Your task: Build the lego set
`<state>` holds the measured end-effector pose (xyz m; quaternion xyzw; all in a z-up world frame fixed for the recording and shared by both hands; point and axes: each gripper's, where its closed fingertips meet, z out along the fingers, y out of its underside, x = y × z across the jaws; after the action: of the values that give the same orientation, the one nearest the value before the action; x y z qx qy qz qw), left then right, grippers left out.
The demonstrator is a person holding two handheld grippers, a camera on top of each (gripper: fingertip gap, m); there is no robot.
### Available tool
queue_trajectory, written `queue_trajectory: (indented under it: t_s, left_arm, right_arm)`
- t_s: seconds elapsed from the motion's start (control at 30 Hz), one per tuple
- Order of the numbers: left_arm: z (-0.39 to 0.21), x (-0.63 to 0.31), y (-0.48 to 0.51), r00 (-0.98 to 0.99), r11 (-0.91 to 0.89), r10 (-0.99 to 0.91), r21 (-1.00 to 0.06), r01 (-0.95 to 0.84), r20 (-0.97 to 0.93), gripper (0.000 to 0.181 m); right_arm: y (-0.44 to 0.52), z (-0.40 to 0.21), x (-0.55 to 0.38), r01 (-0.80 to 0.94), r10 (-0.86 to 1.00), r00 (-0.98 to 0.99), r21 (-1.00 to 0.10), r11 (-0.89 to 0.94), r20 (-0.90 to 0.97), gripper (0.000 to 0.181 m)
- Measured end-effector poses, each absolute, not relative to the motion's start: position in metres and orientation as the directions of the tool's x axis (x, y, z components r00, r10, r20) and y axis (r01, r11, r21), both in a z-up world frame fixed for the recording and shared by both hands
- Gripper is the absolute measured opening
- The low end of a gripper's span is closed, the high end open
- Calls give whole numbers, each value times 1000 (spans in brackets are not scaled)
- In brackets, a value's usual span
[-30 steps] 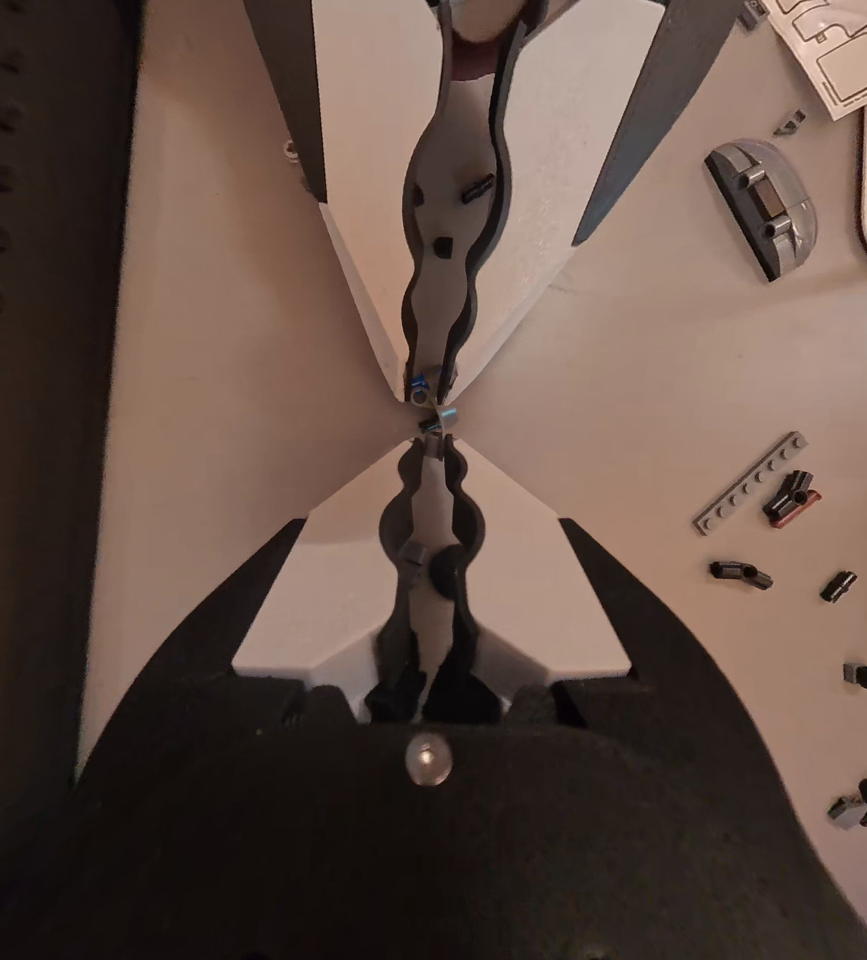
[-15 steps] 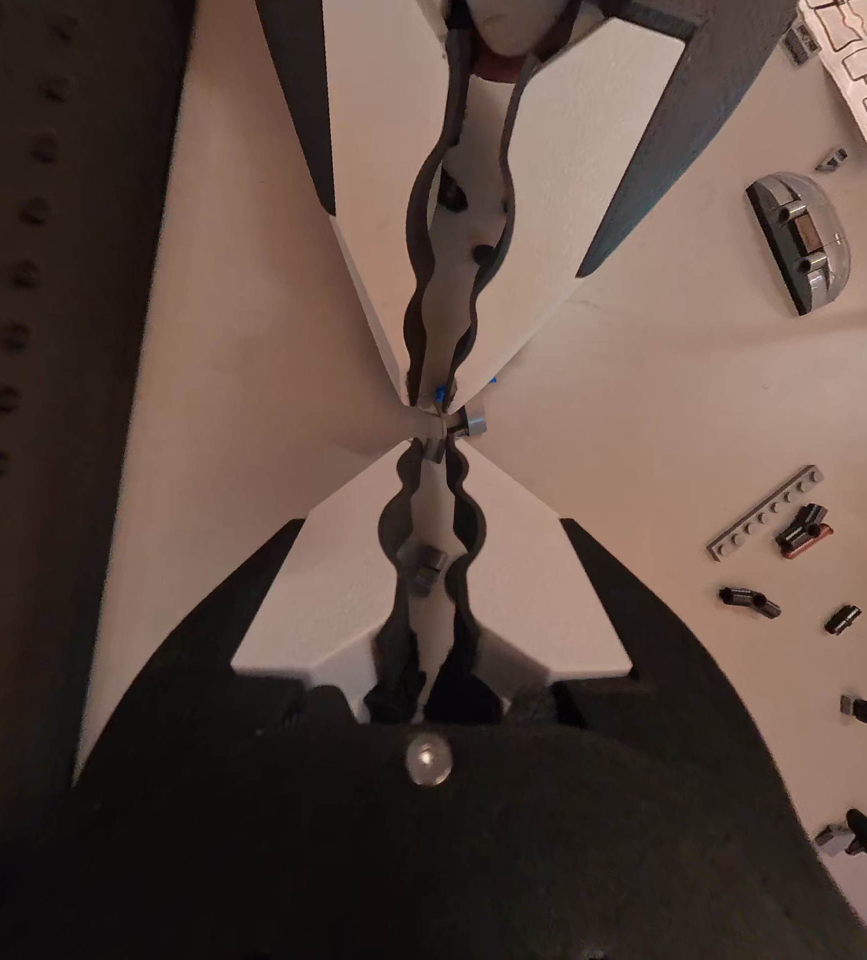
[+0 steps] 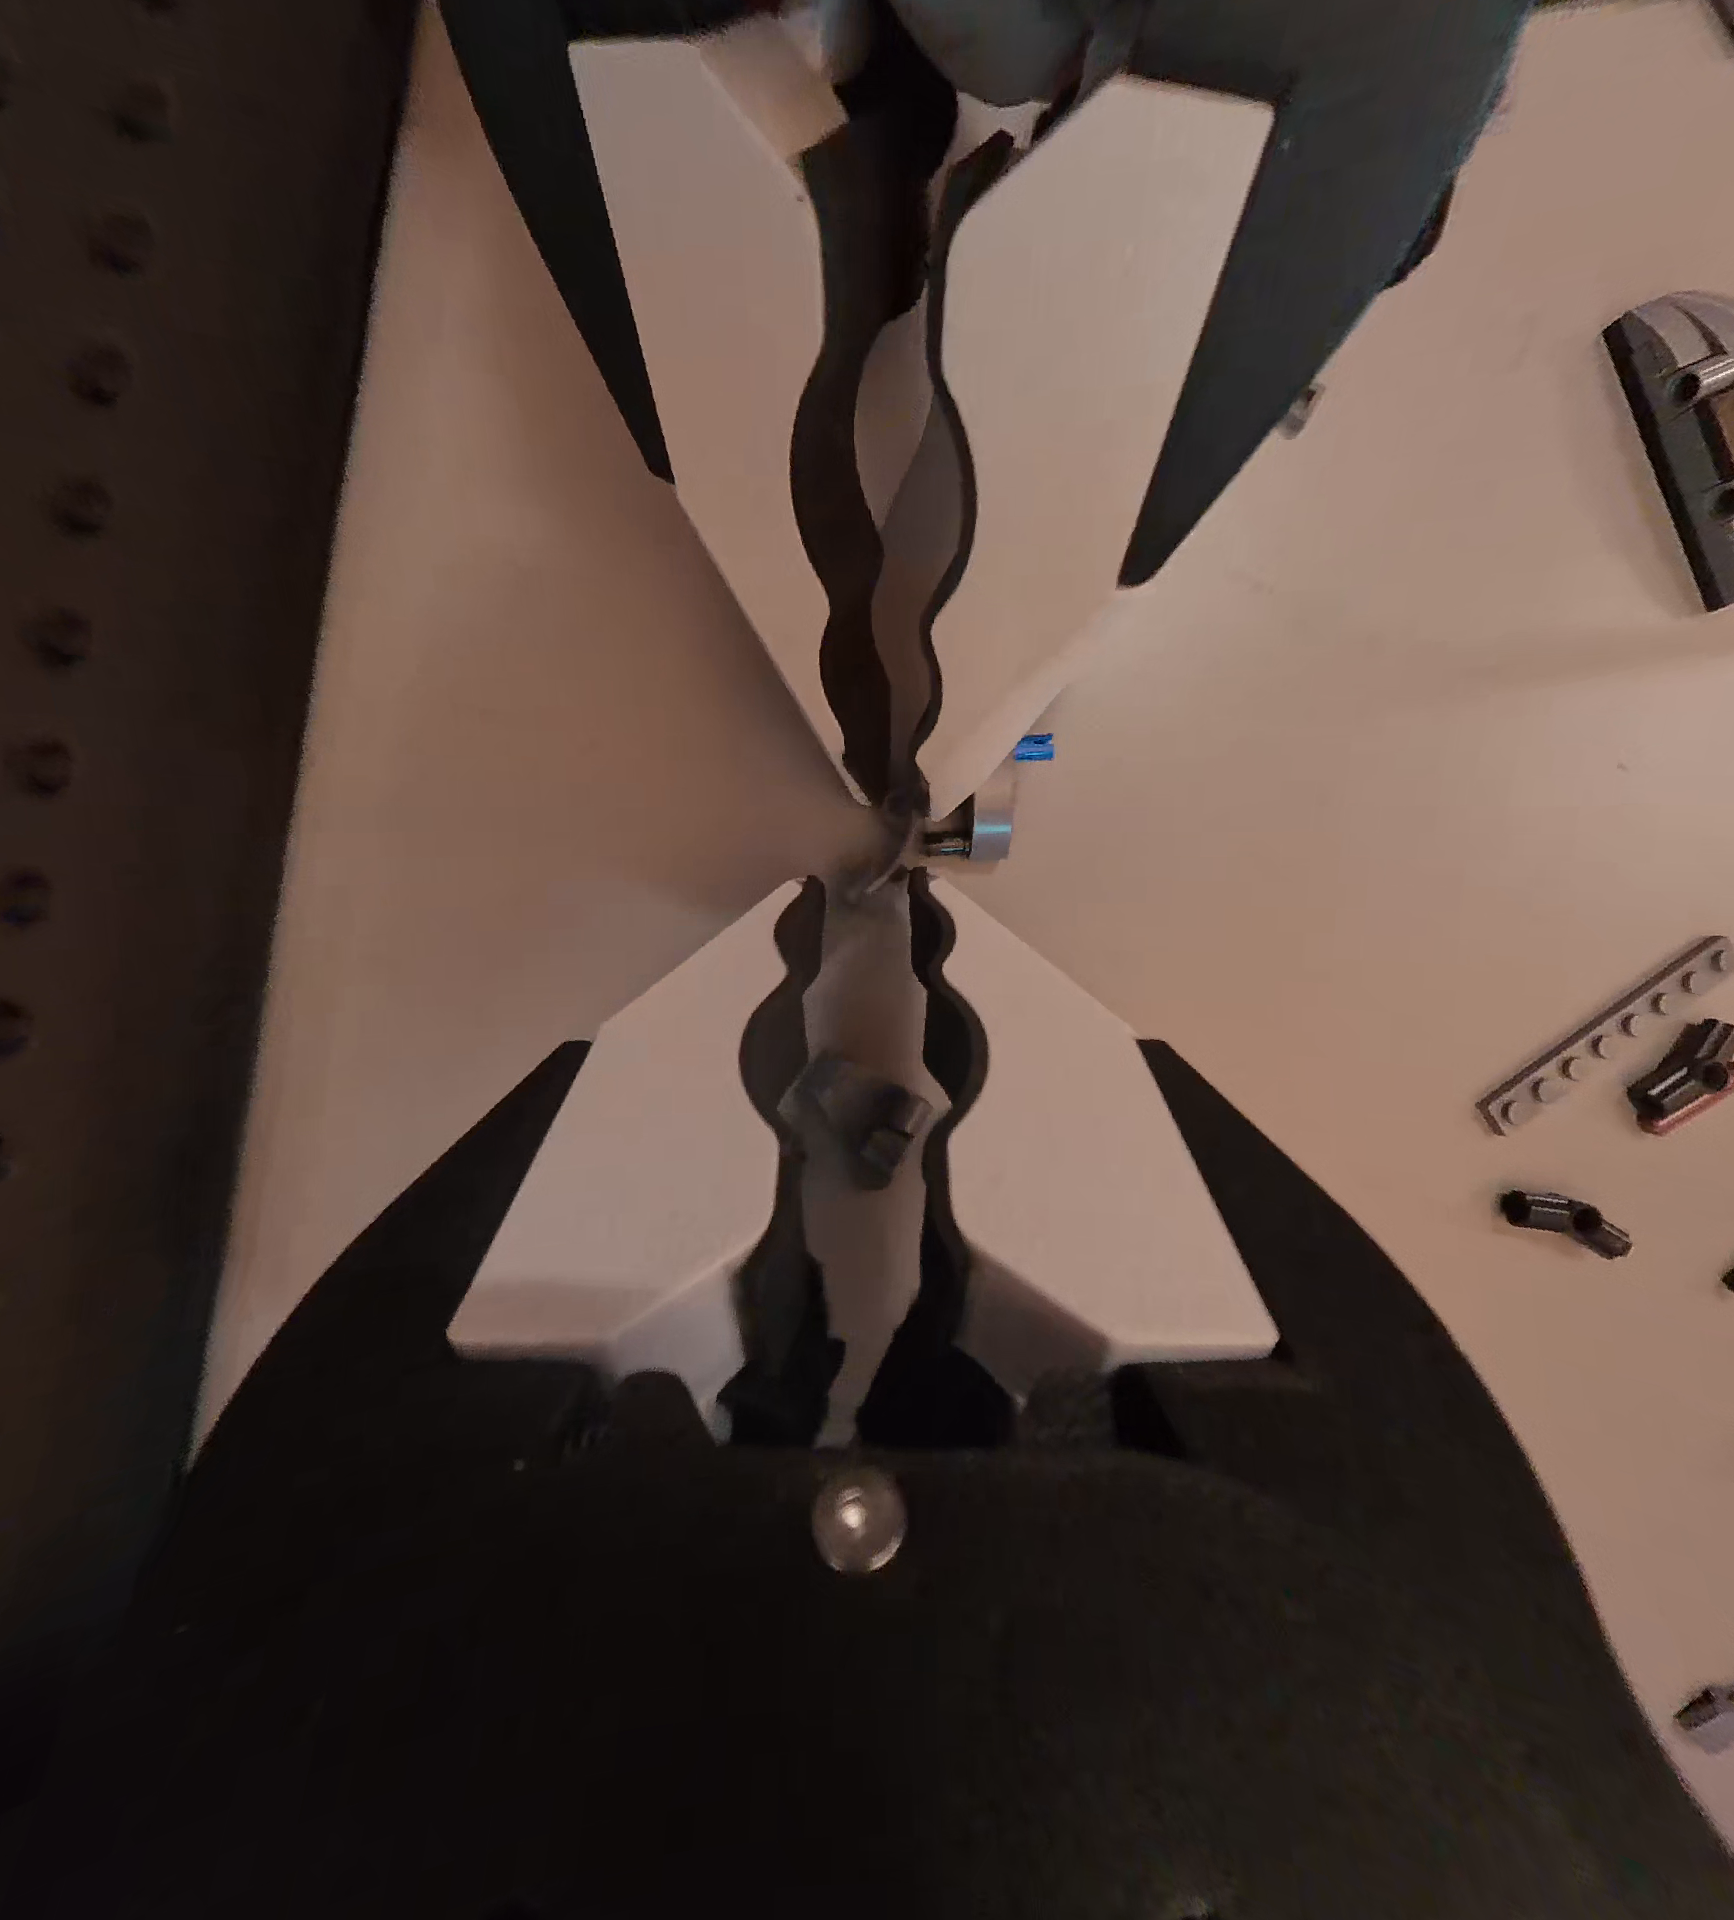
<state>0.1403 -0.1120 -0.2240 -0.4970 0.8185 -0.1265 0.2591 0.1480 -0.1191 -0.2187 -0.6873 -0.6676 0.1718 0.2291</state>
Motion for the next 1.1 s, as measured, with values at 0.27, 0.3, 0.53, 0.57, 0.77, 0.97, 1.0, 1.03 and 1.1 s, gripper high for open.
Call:
queue_trajectory:
  t_s: [0.27, 0.3, 0.53, 0.57, 0.77, 0.97, 1.0, 1.03, 1.1]
  left_arm:
    - [-225, 140, -113, -383, 491, -869, -443, -750, -315, 4]
    - [-225, 140, -114, -383, 487, -871, -448, -750, -308, 4]
    - [-227, 137, -119, -394, 473, -881, -456, -754, -262, 6]
    - [-227, 136, -119, -395, 471, -882, -457, -754, -257, 6]
    - [-222, 136, -120, -384, 440, -897, -502, -744, -217, 5]
    - [-213, 133, -112, -346, 405, -914, -539, -739, -213, 6]
    - [-212, 133, -113, -347, 397, -917, -552, -733, -199, 7]
    - [-210, 134, -117, -354, 390, -918, -574, -720, -179, 7]
    - [-211, 135, -118, -357, 392, -917, -571, -721, -179, 7]
  right_arm:
    - [-126, -216, 147, 830, 999, 26, -557, 5, 47, 11]
    - [-126, -216, 147, 831, 999, 24, -557, 4, 43, 11]
    - [-130, -220, 146, 838, 999, 1, -545, 19, 38, 9]
    - [-130, -221, 146, 842, 999, 1, -540, 19, 37, 8]
    - [-128, -221, 148, 846, 999, 18, -534, 6, 39, 7]
    - [-128, -221, 147, 844, 999, 20, -536, 4, 39, 8]
    - [-128, -221, 146, 845, 999, 17, -535, 7, 39, 8]
    - [-129, -221, 146, 845, 999, 13, -535, 11, 40, 8]
    - [-129, -220, 145, 844, 999, 12, -536, 12, 42, 7]
